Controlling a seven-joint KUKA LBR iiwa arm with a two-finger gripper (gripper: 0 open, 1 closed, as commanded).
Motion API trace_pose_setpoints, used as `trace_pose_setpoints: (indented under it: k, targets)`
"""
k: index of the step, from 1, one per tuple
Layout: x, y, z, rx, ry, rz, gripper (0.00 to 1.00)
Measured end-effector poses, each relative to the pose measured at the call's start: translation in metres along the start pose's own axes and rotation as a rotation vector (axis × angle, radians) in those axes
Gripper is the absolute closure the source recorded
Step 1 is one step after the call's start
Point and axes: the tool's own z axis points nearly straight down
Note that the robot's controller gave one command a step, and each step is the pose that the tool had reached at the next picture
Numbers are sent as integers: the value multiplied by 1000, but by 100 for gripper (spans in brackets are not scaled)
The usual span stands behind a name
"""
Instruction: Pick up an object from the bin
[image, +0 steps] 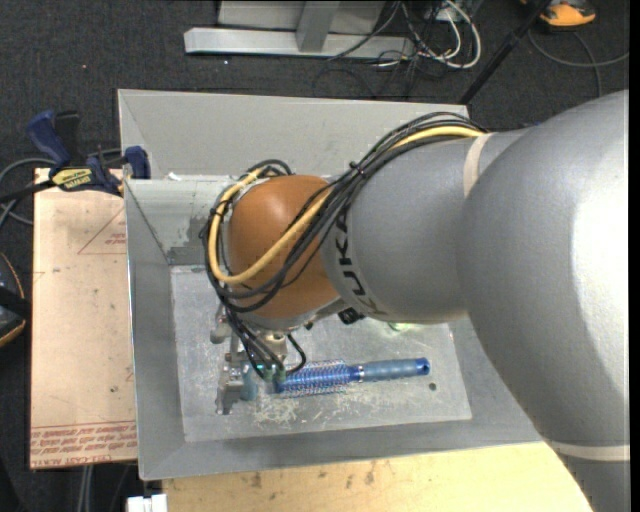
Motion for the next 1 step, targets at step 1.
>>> trace_pose_setpoints:
  k: [1]
  targets:
    - [15, -79, 63, -7, -20, -250, 0]
